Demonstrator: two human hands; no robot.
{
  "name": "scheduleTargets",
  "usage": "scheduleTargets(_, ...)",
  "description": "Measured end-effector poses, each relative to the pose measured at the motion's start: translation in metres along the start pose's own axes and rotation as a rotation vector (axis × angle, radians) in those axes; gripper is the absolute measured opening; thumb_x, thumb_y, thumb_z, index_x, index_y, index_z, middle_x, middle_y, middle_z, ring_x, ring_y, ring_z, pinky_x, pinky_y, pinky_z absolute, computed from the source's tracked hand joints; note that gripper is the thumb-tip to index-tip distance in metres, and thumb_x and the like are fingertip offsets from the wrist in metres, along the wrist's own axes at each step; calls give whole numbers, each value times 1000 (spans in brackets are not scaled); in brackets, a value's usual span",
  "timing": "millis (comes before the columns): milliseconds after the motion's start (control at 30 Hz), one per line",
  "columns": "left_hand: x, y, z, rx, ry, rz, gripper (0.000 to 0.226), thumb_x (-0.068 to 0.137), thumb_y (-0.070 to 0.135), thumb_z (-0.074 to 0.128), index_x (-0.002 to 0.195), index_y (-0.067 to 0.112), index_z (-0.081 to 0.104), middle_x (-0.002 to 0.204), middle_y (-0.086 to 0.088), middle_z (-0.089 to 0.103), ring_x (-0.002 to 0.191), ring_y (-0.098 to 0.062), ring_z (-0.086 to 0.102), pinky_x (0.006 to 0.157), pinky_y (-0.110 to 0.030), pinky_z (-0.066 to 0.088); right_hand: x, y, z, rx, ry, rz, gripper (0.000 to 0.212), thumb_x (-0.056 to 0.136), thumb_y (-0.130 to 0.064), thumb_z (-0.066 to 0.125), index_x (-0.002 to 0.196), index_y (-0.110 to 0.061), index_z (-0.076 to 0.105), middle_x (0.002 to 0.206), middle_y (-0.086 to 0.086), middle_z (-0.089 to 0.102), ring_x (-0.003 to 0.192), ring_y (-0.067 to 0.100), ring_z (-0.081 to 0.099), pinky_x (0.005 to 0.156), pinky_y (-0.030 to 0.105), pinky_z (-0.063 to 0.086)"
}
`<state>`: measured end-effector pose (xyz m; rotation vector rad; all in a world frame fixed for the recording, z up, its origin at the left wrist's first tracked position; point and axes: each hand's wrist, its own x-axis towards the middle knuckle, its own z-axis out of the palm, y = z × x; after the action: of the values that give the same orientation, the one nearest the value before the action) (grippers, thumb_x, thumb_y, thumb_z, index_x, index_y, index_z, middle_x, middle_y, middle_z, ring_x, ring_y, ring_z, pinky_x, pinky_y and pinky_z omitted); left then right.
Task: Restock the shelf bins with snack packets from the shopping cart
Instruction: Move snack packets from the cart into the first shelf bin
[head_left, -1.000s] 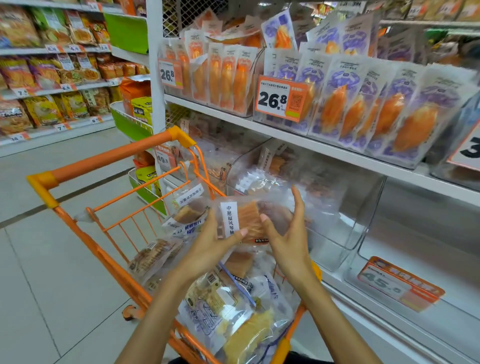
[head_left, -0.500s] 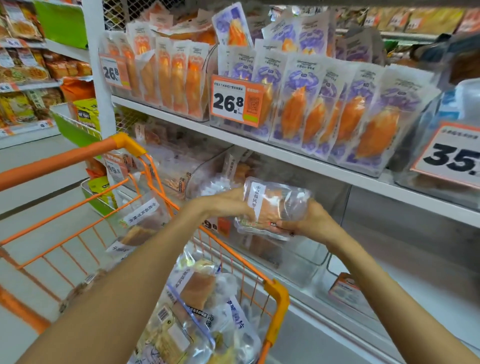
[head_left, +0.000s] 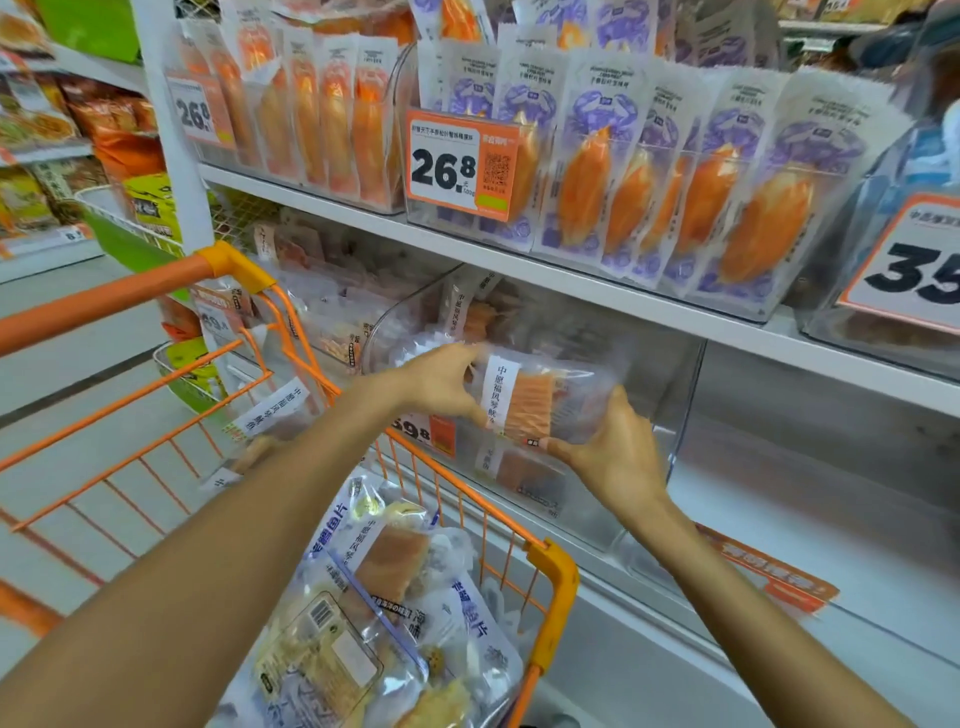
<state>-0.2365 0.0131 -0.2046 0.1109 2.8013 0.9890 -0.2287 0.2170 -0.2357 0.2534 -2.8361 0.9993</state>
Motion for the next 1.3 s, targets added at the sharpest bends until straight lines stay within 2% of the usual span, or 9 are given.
scheduleTargets(133,-17,5,-9,-145,-71,-15,55,90,7,62,139,20,41,127,-2,48,103,-16,51,80,-15,50,-13,0,3,-79,-112,8,68,80,-35,74,128,-7,34,111,14,63,100,34,62,70,38,52)
scheduleTargets(233,-19,5,-13,52,14,62,48,90,15,65,134,24,49,130,-6,50,98,-16,56,88,-28,48,-7,0,-13,-104,-182,-62,62,80,-37,73,126,-10,41,122,10,52,114,29,51,84,36,47)
scheduleTargets(333,-18,10,-15,246,100,109,40,86,24,71,124,28,58,112,5,61,95,-11,62,90,-34,49,8,-12,-37,-129,-195,-276,67,81,-31,73,137,-17,39,130,5,49,119,24,47,95,37,43)
scheduleTargets(433,-19,23,-18,411,100,134,32,86,27,70,116,31,61,99,10,64,97,-13,62,81,-31,47,24,-26,-45,-345,-359,-369,47,88,-30,64,133,-20,54,128,4,61,115,28,56,92,41,48)
scheduleTargets(600,-16,38,-24,646,41,153,38,88,42,63,124,31,61,123,4,61,111,-19,56,77,-29,40,22,-27,-39,-409,-298,-436,31,83,-21,70,114,-22,70,103,5,71,97,27,64,78,39,53)
scheduleTargets(767,-9,48,-20,799,8,170,33,88,38,66,118,24,66,120,2,64,109,-22,58,75,-29,37,23,-30,-32,-428,-293,-426,31,83,-19,72,114,-22,70,105,5,69,100,27,61,76,37,51)
scheduleTargets(1100,3,35,-2,806,-59,127,28,83,33,72,110,26,70,114,6,67,106,-19,59,73,-26,38,32,-23,-10,-449,-401,-381,26,78,-10,72,101,-21,75,97,5,72,87,27,64,65,32,46)
scheduleTargets(1200,6,38,-6,806,-145,81,31,87,33,67,117,26,68,118,6,66,106,-20,60,75,-28,43,34,-21,-13,-432,-469,-398,22,82,-17,69,103,-21,74,99,3,73,83,22,63,73,36,53)
scheduleTargets(1300,7,39,-12,748,-248,45,31,95,36,54,124,28,64,122,6,65,108,-22,60,85,-34,49,35,-20,-24,-406,-501,-379,30,86,-27,67,114,-19,70,113,-1,70,99,19,65,86,37,54)
